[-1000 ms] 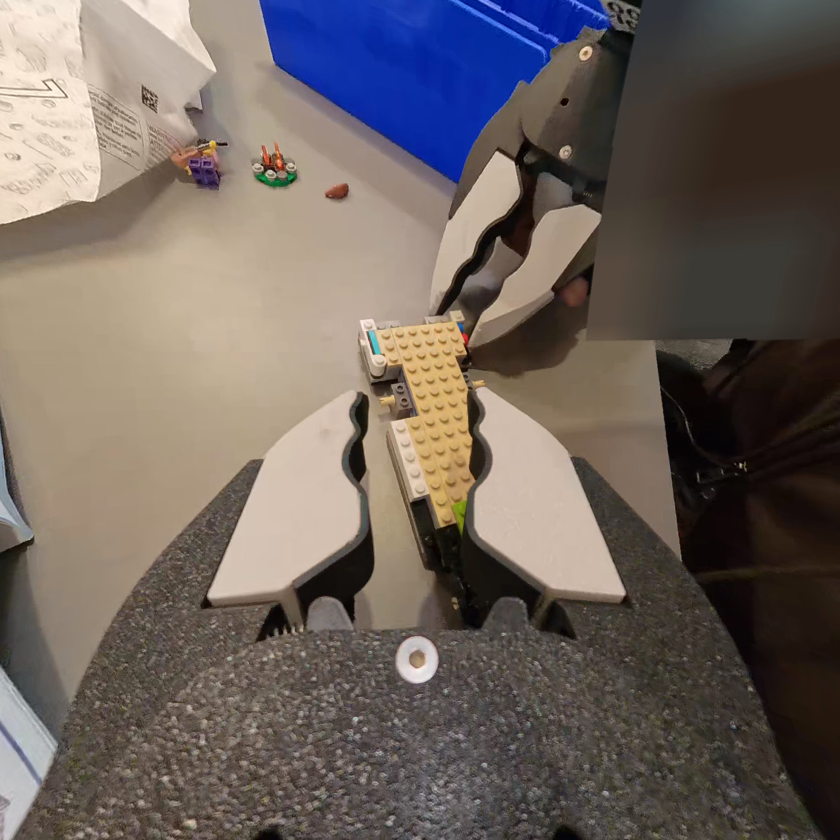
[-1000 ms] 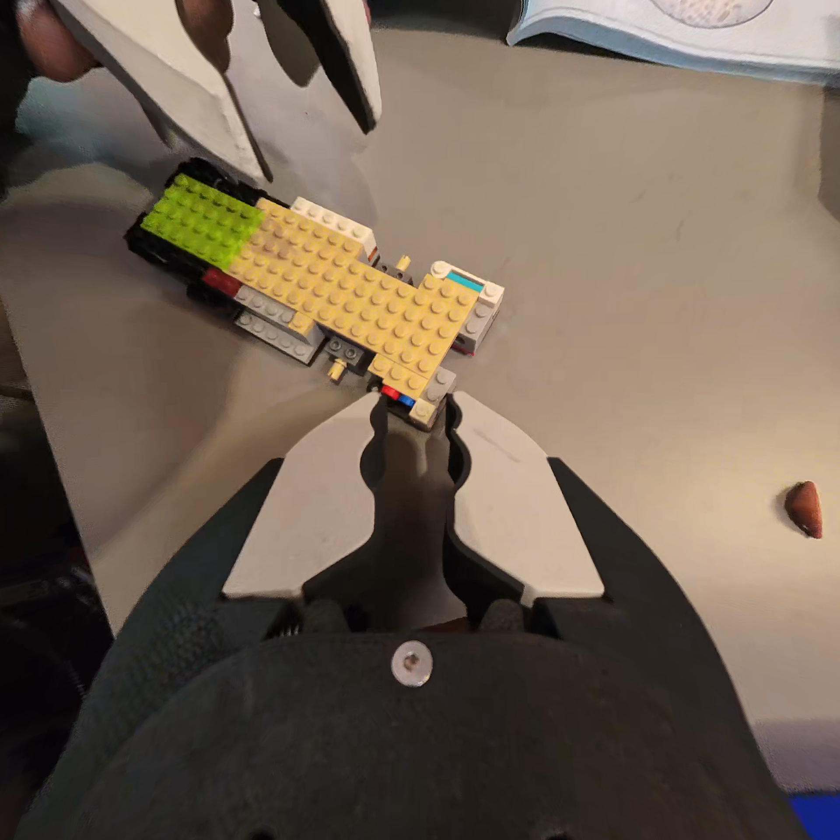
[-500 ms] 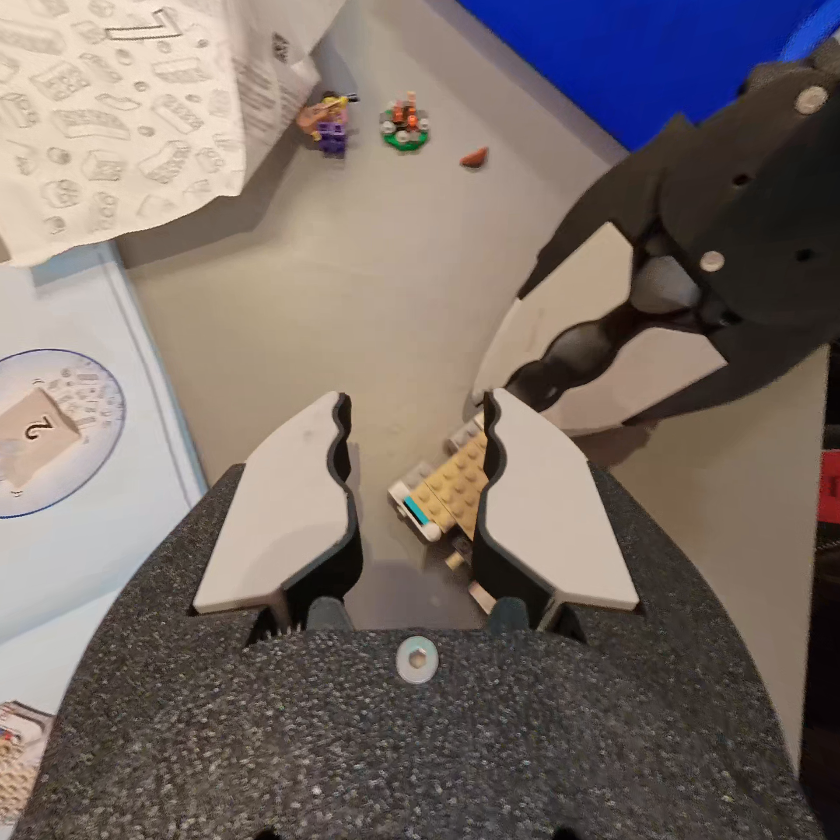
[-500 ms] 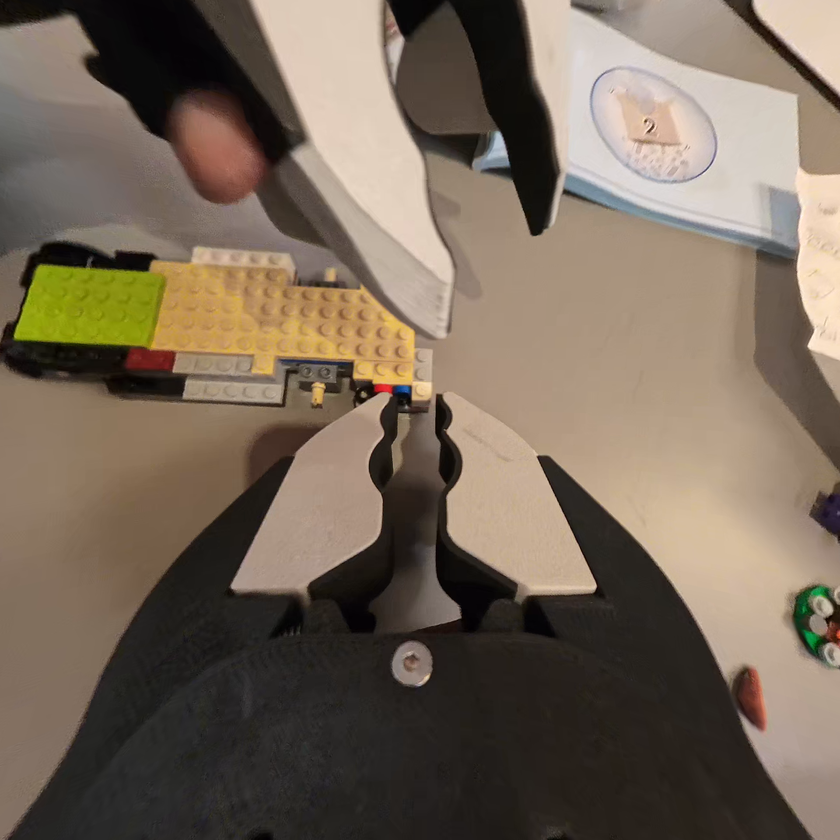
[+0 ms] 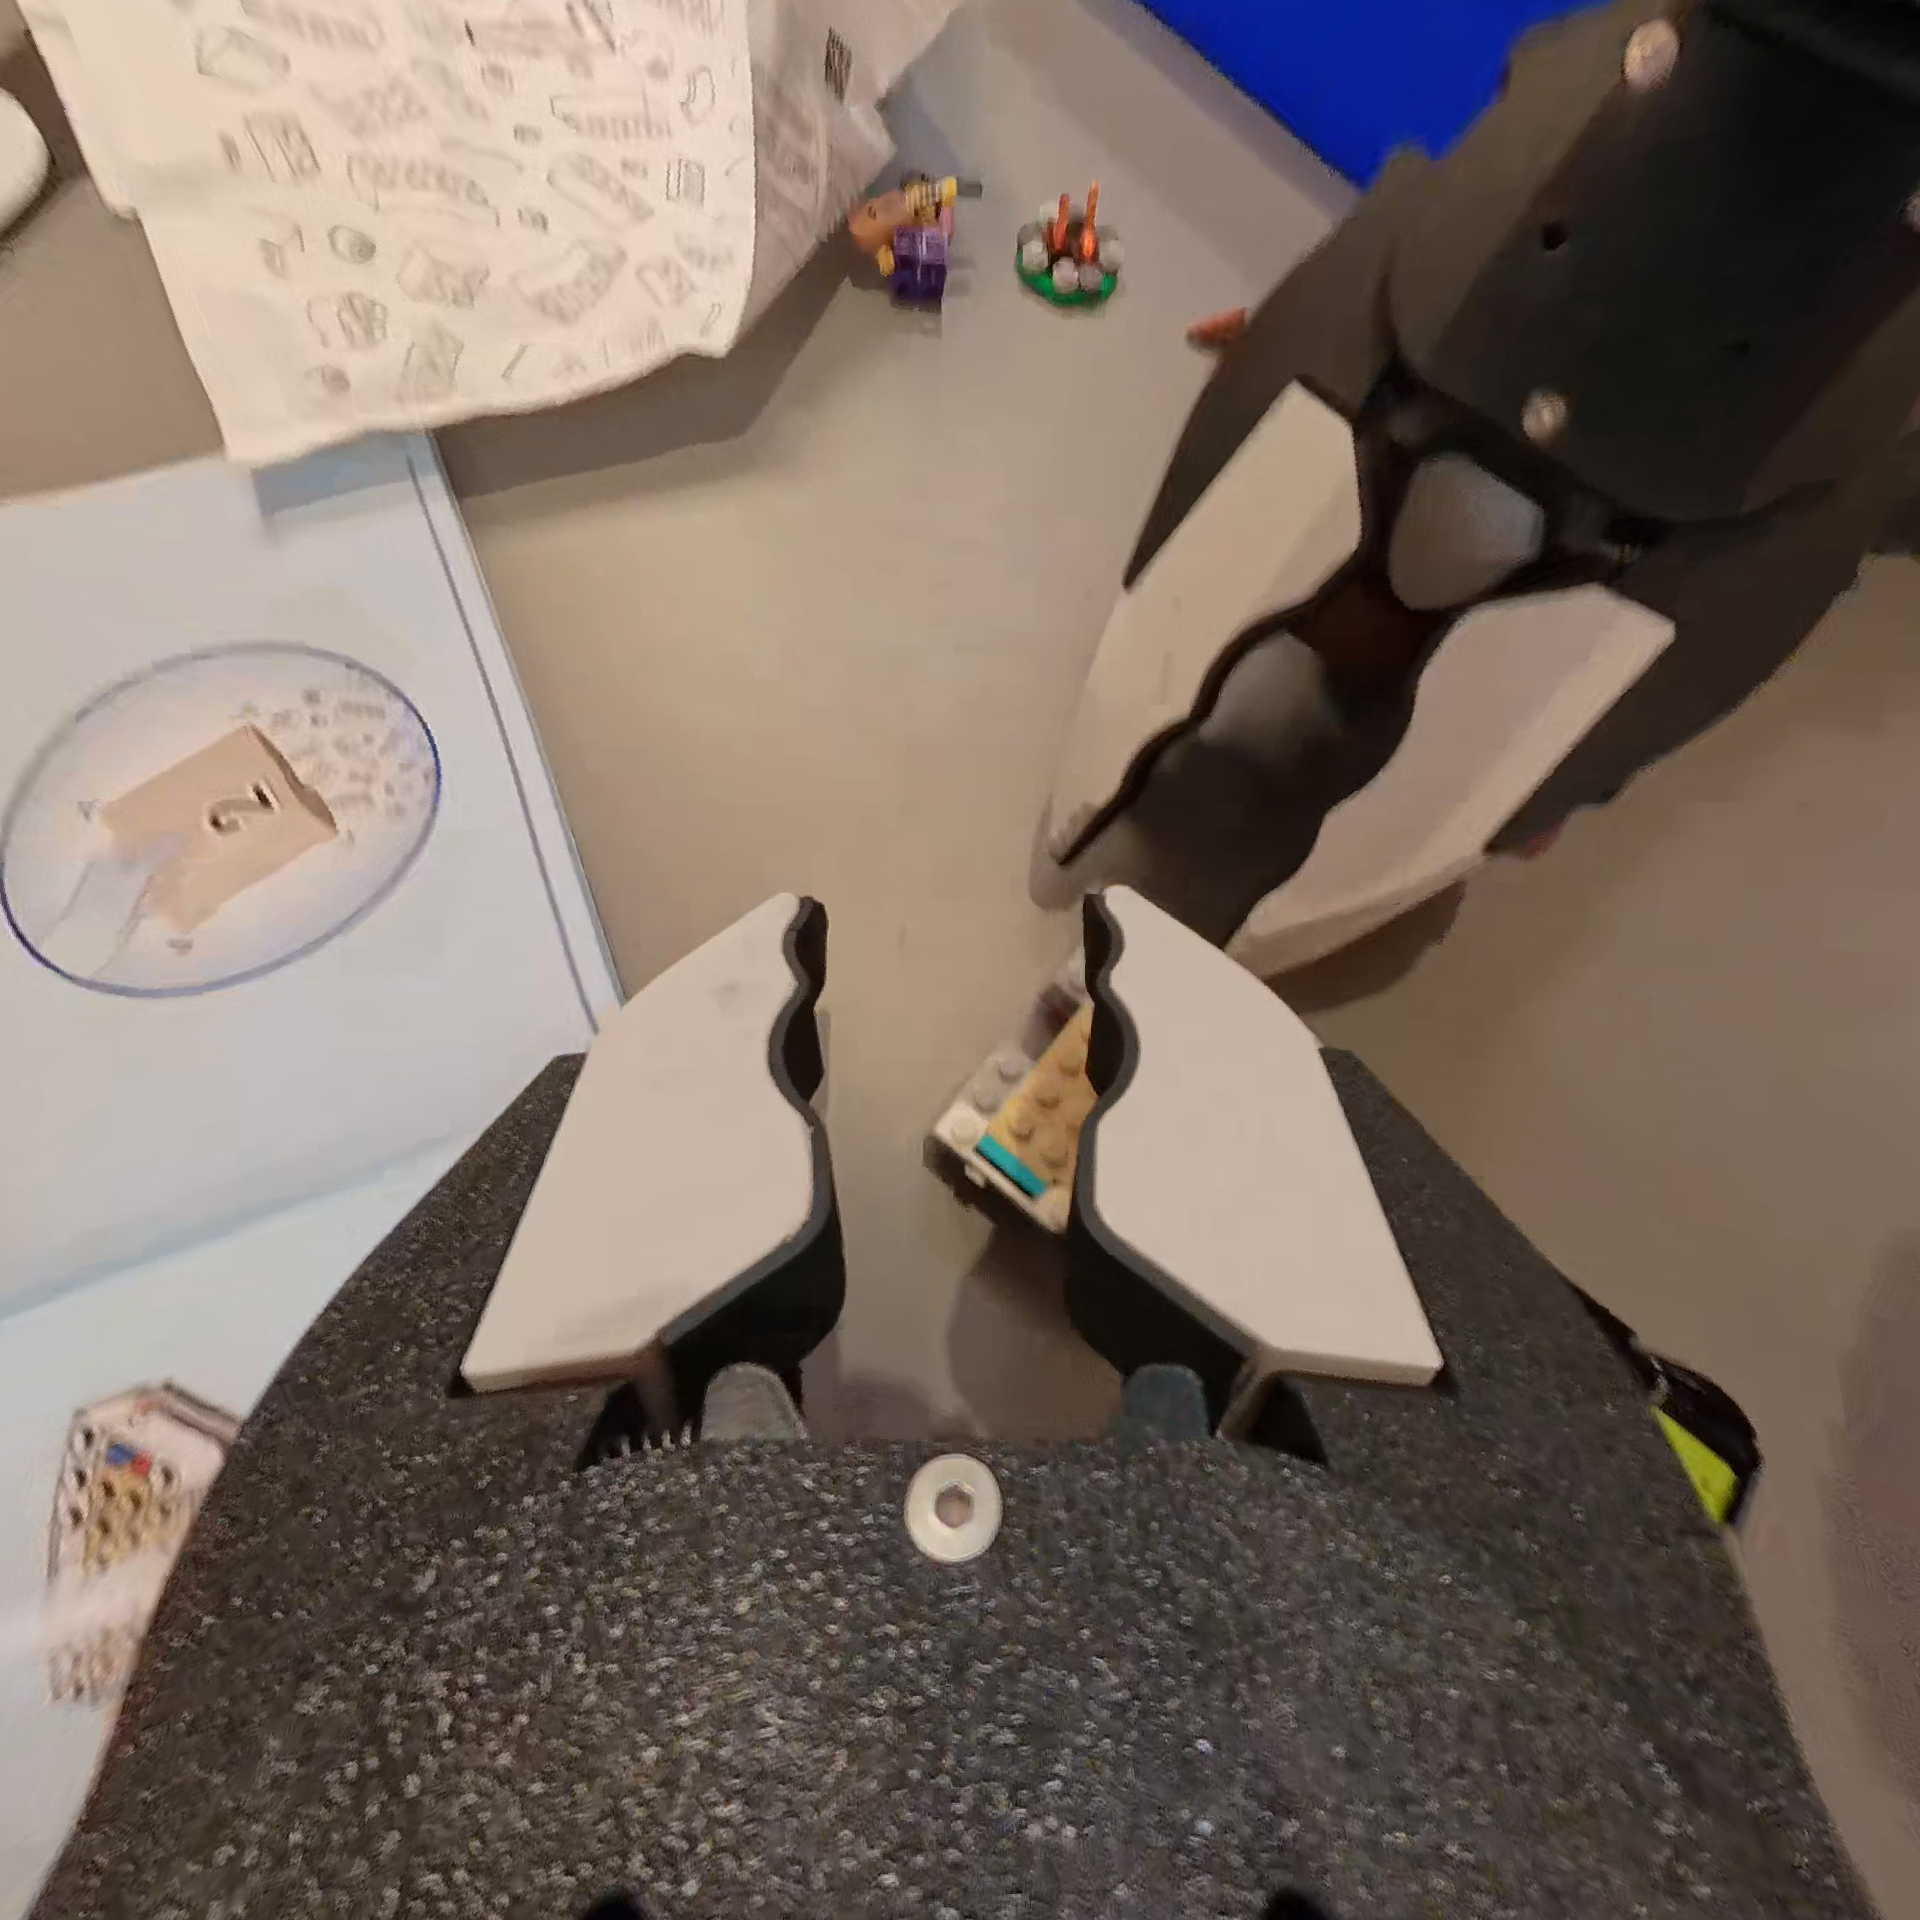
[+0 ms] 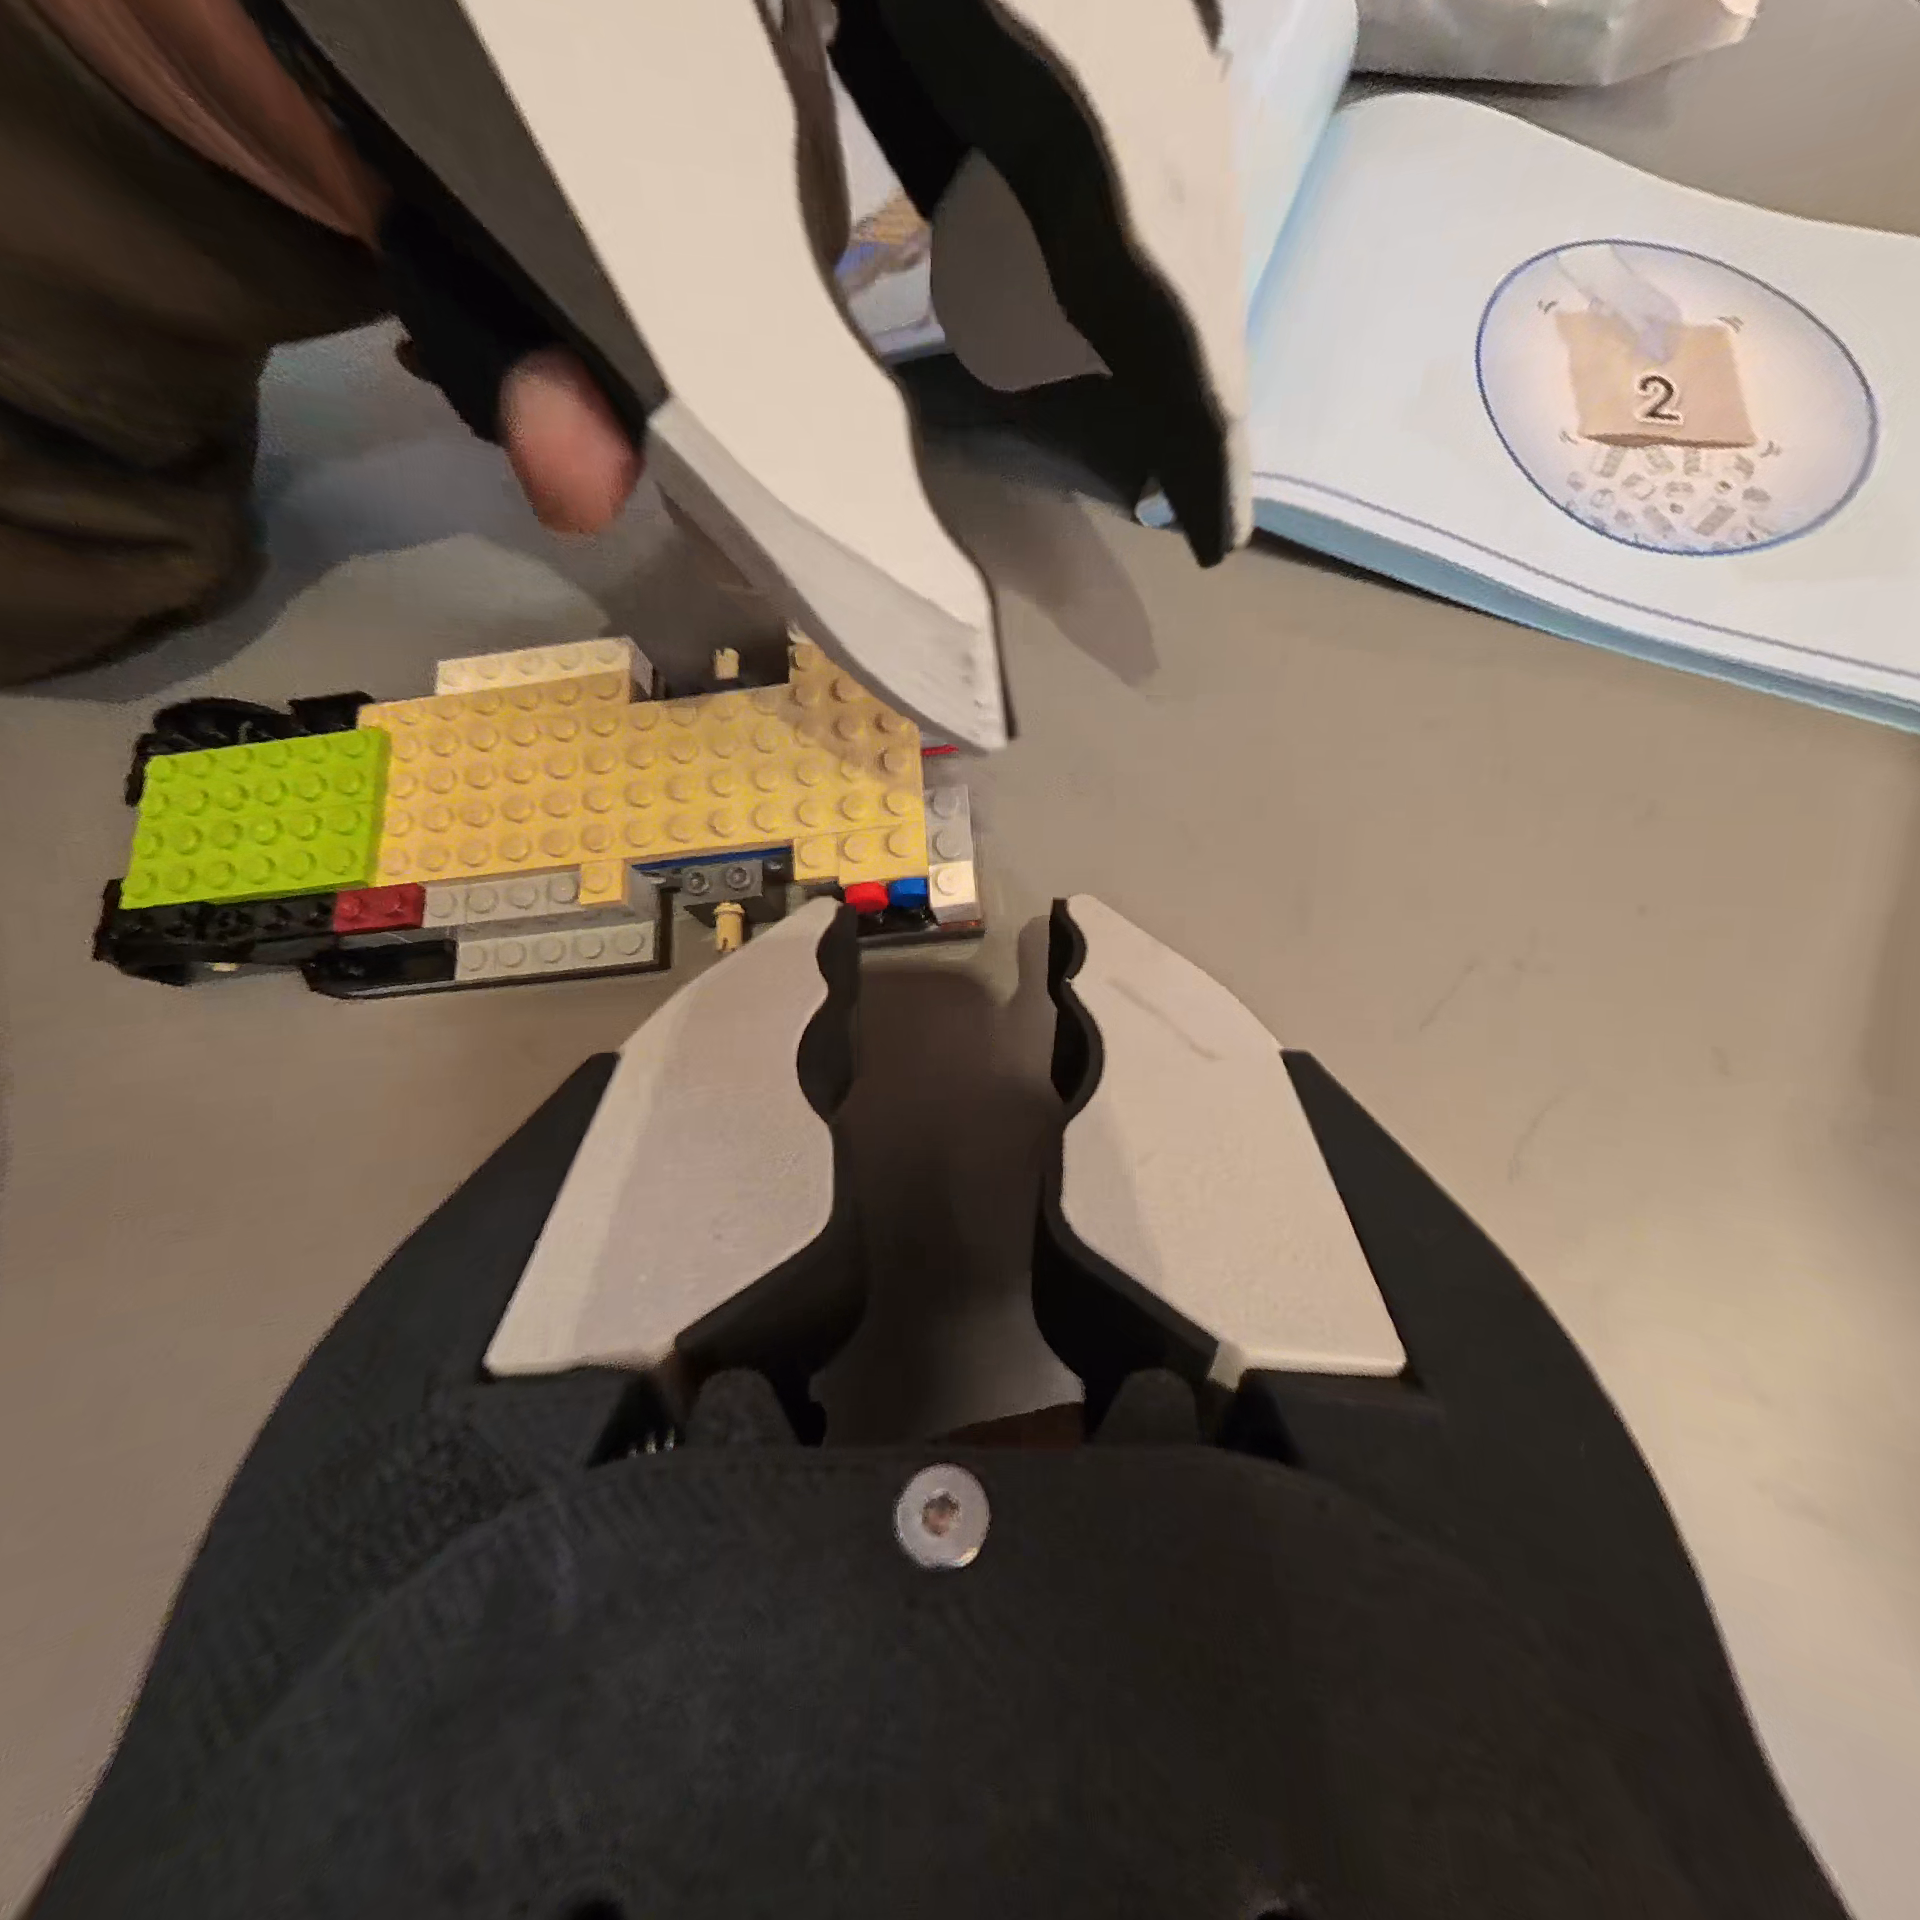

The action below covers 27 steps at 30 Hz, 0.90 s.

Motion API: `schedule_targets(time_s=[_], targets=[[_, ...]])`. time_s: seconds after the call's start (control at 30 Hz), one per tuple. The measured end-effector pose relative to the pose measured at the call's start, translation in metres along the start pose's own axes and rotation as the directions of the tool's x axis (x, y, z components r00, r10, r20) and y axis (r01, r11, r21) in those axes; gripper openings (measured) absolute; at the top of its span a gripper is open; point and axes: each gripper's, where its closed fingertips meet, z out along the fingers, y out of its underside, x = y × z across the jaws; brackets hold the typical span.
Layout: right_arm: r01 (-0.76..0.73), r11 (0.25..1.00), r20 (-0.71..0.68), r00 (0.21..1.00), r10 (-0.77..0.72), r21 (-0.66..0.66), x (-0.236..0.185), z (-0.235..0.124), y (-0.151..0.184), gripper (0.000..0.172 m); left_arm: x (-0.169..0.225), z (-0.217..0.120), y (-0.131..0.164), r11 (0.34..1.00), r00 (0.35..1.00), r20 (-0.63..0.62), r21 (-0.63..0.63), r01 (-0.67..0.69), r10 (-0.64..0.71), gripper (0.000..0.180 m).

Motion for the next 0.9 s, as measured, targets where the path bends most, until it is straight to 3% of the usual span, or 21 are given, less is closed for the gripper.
schedule_targets(time_s=[0.17,0.3,0.4,0.63,0.9], targets=[[-0.107,0.994,0.229,0.968,0.099,0.023,-0.004,-0.002,-0.008,0.037,0.013,-0.005,0.043,0.985,0.982,-0.168,-0.163,0.054,-0.081,0.041],[-0.303,0.951,0.389,0.885,0.257,0.061,0.001,-0.015,-0.015,0.029,0.019,-0.005,0.042,0.989,0.978,-0.204,-0.146,0.017,-0.047,0.037],[-0.368,0.927,0.426,0.852,0.305,0.071,0.007,-0.020,-0.017,0.028,0.031,-0.002,0.042,0.990,0.964,-0.264,-0.140,-0.002,-0.035,0.037],[-0.148,0.989,0.386,0.912,0.142,-0.015,-0.024,-0.023,0.009,0.030,0.058,0.009,0.039,0.992,0.921,-0.388,-0.109,-0.062,0.015,0.038],[0.051,0.994,0.352,0.936,-0.015,-0.093,-0.039,-0.026,0.033,0.027,0.073,0.014,0.037,0.990,0.899,-0.434,-0.092,-0.105,0.055,0.038]])
